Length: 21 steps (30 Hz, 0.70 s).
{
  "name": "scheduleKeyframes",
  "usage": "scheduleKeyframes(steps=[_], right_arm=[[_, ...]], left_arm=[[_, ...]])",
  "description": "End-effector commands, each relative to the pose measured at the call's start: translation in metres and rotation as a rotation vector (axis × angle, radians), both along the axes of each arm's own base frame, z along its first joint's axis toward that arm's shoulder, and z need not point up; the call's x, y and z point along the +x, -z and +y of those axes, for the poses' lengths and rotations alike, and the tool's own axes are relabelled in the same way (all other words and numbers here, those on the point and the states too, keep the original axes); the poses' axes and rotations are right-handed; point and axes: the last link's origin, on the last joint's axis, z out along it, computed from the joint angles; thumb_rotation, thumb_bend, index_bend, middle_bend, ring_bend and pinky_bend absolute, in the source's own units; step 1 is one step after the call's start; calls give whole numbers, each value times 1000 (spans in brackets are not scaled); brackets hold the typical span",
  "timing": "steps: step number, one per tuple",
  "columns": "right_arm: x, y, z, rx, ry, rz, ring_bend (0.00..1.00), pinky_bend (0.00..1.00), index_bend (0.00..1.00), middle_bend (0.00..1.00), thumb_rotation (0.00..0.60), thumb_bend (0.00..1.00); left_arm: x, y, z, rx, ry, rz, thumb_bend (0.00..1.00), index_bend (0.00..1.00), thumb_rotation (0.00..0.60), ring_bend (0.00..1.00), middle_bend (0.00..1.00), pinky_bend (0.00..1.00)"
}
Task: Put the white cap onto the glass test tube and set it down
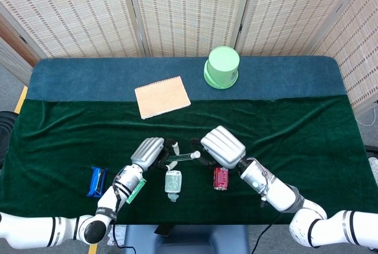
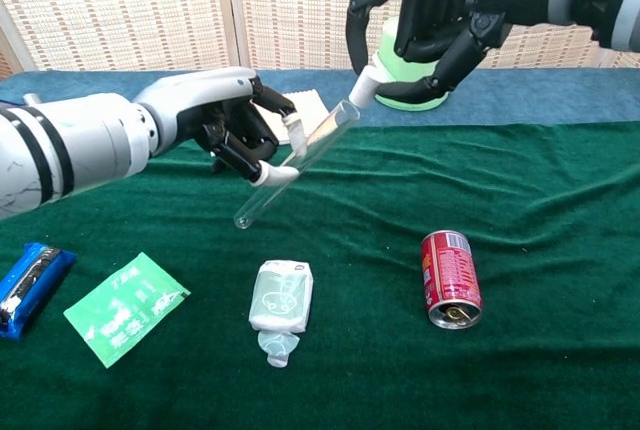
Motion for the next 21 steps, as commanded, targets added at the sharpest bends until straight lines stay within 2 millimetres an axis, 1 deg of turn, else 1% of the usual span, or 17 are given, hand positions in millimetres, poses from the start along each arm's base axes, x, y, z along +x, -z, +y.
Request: scheduleKeyframes(steps=[1,21], right_arm=[[1,2,0,3,-1,5,1000,1000,827,1000,600,647],[-2,7,-2,4,9,20,1000,1000,830,1000,600,648]], left_arm=[[0,1,0,-1,0,4,530,671,600,807,885,809],[-1,3,1,-3,-5,11,530,671,600,807,885,809]])
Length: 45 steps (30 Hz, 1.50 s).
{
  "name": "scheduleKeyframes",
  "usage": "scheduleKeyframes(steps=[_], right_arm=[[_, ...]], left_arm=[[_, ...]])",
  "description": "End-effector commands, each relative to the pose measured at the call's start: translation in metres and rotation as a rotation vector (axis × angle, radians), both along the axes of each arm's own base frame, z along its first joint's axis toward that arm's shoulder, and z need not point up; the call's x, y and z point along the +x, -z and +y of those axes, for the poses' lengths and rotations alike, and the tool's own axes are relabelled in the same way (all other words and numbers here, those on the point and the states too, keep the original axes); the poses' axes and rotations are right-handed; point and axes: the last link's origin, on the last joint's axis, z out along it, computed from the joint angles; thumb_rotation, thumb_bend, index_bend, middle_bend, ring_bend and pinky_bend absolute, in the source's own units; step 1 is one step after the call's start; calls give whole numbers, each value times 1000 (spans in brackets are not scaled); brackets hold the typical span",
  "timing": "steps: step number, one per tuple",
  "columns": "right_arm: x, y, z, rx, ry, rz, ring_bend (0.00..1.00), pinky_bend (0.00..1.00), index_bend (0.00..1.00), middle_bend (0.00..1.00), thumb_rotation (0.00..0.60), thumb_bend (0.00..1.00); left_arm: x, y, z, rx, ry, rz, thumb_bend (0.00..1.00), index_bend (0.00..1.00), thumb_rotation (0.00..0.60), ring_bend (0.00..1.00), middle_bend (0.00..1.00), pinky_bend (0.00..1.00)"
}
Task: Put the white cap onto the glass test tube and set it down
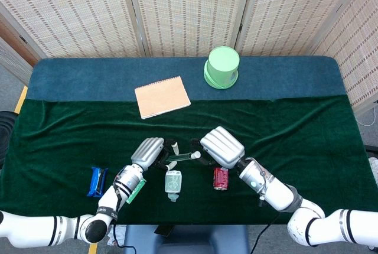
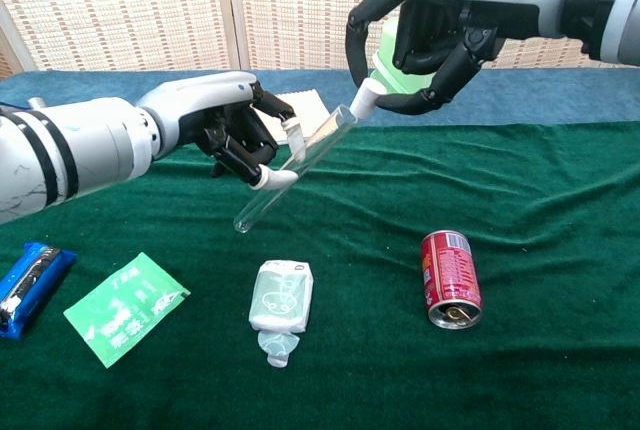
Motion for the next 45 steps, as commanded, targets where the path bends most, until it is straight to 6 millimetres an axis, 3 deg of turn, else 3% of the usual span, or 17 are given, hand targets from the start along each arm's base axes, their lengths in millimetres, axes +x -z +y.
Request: scheduleKeyframes(steps=[1,39,41,45], right_arm=[[1,1,0,1,-3,1,1000,1000,830,1000,600,647],[7,22,-5,-2,-14,30,1000,1000,833,1000,600,648],[6,22,-6,-4,-11,34,1000,1000,804,1000,600,648],[4,23,-6,-2,0,34,1000,1000,616,1000,600,647]], left_arm=[[1,0,0,0,3,1,529,671,600,807,885,809],[1,0,3,4,-12,15,532,676,600,808,886,810],[0,0,3,4,-15,16,533,676,600,808,886,809],[-2,1,4,3,-20,19,533,676,600,808,886,809]])
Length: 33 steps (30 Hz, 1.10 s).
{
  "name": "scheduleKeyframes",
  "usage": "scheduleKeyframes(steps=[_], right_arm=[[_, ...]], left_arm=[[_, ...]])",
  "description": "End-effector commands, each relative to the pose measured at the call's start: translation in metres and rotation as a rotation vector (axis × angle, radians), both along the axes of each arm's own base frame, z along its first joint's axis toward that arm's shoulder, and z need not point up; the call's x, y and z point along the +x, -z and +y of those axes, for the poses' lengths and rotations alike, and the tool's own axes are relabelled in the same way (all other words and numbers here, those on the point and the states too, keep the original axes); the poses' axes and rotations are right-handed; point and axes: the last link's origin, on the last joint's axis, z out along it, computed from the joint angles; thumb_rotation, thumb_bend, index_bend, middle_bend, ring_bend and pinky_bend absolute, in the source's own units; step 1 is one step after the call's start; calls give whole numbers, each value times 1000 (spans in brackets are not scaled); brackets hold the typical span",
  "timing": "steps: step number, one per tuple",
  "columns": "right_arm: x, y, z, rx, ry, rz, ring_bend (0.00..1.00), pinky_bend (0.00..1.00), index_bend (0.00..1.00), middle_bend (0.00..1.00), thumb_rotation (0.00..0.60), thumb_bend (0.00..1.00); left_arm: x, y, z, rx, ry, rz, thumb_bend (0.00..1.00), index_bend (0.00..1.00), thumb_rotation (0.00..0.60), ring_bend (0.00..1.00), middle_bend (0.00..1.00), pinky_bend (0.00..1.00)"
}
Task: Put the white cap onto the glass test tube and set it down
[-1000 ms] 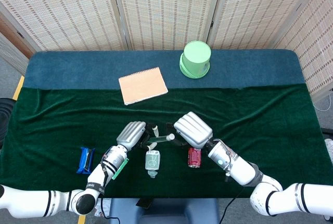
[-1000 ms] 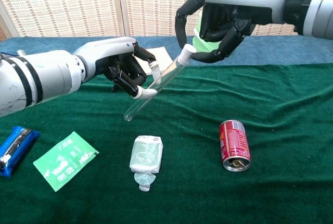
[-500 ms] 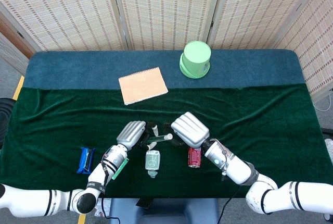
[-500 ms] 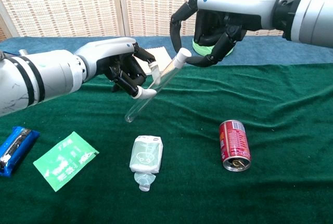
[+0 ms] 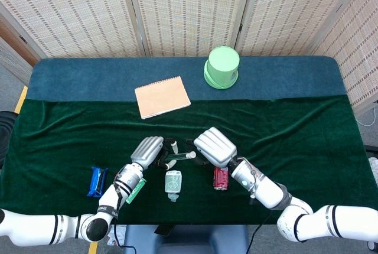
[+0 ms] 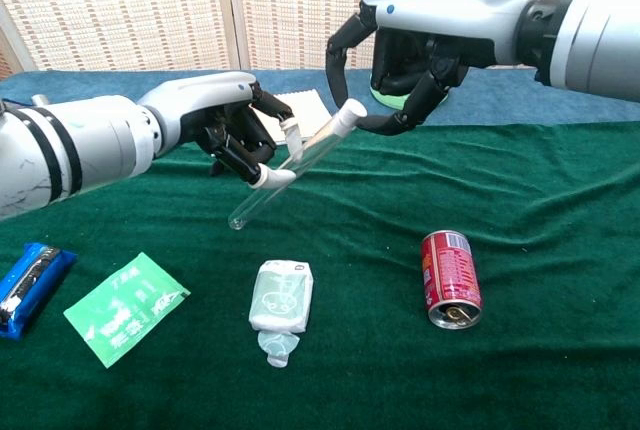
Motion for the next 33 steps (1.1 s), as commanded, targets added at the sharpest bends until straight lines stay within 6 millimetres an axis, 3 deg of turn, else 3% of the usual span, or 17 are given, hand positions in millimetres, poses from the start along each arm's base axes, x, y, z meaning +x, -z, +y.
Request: scheduleKeyframes(steps=[1,6,13,18,26,33], right_arm=[[-1,0,-1,1,6,-1,1000,1000,582,1000,600,647],[-2,0,-2,5,13,-4,1000,1000,364,1000,600,648],[-2,1,-3,13,19,-19,1000,1000,177,1000,600,648],[-8,-13,-2,-13,32,-57,1000,1000,171,1000,600,648],[-43,-60,-1,-121,93,-82,1000,1000,171,1000,600,648],[-74,-81,3,-170,144,-65,1000,1000,171,1000,600,648]], left_arm=[[-1,1,0,-1,-3,2,533,676,600,808,886,809],[-2,1,2,4,-6,6,533,676,600,808,886,810],[-2,2,1,14,10,30,533,676,600,808,886,810],[-9,-6,6,65,17,77,533,676,600,808,886,809],[-42,-31,19,196,53,273,533,676,600,808,886,809],[-72,-17,28,222,28,425,533,675,600,812,890,809]])
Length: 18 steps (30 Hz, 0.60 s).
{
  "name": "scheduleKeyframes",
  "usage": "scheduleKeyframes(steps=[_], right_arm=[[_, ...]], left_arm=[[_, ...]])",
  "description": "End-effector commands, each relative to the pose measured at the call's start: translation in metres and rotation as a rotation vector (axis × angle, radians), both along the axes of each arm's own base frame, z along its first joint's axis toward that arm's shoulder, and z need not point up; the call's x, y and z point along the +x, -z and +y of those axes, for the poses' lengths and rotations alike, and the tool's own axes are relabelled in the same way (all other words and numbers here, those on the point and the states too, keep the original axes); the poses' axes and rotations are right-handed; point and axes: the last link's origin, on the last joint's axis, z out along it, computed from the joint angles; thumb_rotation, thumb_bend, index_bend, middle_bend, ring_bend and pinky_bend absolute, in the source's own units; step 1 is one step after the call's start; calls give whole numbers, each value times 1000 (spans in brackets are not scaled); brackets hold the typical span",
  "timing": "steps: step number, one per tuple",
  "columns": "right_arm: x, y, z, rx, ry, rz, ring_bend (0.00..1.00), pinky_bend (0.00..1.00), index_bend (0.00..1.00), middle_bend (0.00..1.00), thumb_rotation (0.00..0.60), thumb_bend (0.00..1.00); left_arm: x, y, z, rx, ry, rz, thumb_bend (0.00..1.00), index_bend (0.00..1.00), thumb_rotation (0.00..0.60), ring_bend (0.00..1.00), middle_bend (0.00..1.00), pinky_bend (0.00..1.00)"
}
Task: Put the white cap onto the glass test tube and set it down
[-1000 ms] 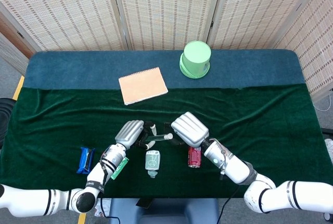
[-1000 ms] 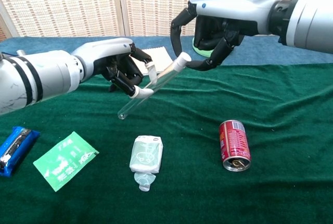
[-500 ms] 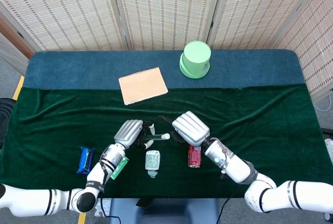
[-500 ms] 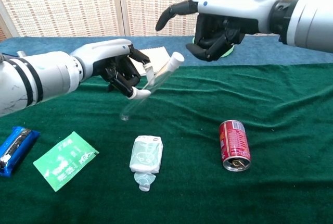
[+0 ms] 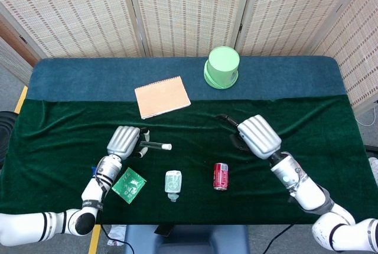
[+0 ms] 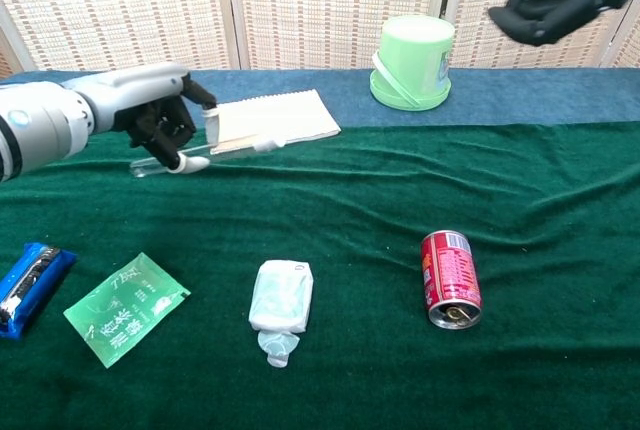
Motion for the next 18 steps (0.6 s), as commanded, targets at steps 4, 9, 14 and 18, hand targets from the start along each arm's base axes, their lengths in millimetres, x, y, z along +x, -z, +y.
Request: scheduleKeyframes(steps=[4,9,14,18], right_arm=[[-23,-8,5,-19,42,16,1000,1000,171,1000,600,648],[-35,-11,6,-29,73,15,1000,1000,171,1000,600,647],[-46,-12,5,-25,104,20,1000,1000,171,1000,600,648],[-52,-11,6,-16,118,12,1000,1000,171,1000,600,648]], left_arm=[[-23,26,5,20,-21,149,532,673,600,818,898,810],[-26,40,8,17,-19,208,533,631,600,812,898,809],[-30,53,9,8,-34,246,532,567,600,805,899,809],[-32,58,10,6,-35,270,531,518,600,802,899,809]])
